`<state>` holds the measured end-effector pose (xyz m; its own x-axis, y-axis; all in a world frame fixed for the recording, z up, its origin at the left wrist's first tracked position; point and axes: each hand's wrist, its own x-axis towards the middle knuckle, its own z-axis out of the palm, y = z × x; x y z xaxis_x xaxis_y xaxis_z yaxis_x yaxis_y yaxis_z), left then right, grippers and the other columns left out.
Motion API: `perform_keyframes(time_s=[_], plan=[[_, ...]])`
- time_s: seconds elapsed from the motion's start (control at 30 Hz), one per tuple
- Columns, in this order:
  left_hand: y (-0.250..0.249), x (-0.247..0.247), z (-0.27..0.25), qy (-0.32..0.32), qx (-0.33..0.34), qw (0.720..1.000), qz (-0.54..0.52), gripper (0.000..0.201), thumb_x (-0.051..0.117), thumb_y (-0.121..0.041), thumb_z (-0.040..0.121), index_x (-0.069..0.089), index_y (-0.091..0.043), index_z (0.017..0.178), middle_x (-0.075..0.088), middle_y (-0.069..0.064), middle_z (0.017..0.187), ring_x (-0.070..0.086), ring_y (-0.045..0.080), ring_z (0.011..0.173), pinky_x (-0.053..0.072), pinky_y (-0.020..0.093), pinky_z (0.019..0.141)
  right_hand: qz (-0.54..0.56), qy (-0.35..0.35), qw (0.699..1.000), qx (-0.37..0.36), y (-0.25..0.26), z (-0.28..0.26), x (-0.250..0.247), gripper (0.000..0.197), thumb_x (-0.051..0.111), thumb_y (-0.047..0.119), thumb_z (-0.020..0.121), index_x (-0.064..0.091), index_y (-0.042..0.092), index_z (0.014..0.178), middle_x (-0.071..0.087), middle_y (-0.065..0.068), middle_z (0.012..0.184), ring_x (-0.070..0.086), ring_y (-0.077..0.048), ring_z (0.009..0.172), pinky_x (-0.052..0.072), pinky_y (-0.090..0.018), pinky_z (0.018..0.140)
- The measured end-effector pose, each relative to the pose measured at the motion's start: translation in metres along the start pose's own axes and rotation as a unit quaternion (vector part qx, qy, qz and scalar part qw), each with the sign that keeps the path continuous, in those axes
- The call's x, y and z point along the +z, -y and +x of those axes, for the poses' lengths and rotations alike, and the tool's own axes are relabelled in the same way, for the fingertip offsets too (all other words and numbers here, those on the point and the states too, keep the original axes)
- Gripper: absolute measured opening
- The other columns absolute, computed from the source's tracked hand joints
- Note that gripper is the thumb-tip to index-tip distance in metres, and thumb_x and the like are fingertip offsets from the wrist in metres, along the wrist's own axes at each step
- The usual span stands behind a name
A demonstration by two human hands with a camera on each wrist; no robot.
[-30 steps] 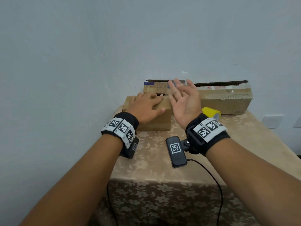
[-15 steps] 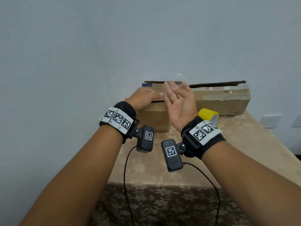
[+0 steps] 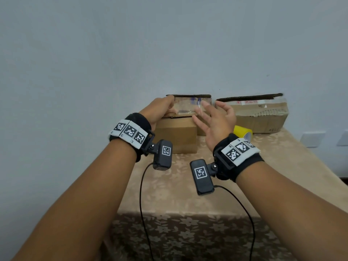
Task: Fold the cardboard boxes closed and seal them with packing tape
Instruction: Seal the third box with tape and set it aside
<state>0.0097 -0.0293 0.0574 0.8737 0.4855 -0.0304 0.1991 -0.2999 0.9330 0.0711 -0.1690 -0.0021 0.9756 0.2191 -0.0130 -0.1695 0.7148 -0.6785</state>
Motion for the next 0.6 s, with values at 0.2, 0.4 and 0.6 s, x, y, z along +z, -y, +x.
perform_keyframes(time_s=[0.2,0.4,0.6], plan=[[-0.002,0.002,0.002,0.009,0.005,1.0,0.008,0.019,0.054,-0.027,0.094,0.06,-0.009,0.094,0.063,-0.011,0.054,0.052,0.011,0.08,0.038,0.03,0.078,-0.029,-0.022,0.999,-0.016,0.006,-0.002,-0.003,0.035,0.073,-0.007,0.087,0.057,0.016,0.109,0.069,-0.026,0.114,0.075,-0.039,0.098,0.065,-0.042,0.072],[-0.009,0.004,0.009,-0.027,0.016,0.999,0.032,0.01,0.07,-0.015,0.089,0.065,-0.006,0.093,0.07,0.006,0.08,0.062,0.018,0.083,0.048,0.027,0.075,-0.054,-0.085,0.994,-0.034,0.01,0.003,-0.004,0.032,0.072,-0.007,0.089,0.06,0.015,0.109,0.073,-0.019,0.105,0.078,-0.024,0.078,0.065,-0.04,0.065],[-0.011,0.007,0.02,-0.016,-0.003,0.997,0.081,0.019,0.069,-0.016,0.09,0.071,-0.004,0.104,0.076,0.007,0.092,0.065,0.014,0.09,0.047,0.024,0.082,-0.054,-0.102,0.993,-0.016,0.009,0.005,-0.005,0.03,0.065,-0.011,0.092,0.057,0.012,0.11,0.071,-0.019,0.104,0.078,-0.032,0.088,0.065,-0.038,0.067]])
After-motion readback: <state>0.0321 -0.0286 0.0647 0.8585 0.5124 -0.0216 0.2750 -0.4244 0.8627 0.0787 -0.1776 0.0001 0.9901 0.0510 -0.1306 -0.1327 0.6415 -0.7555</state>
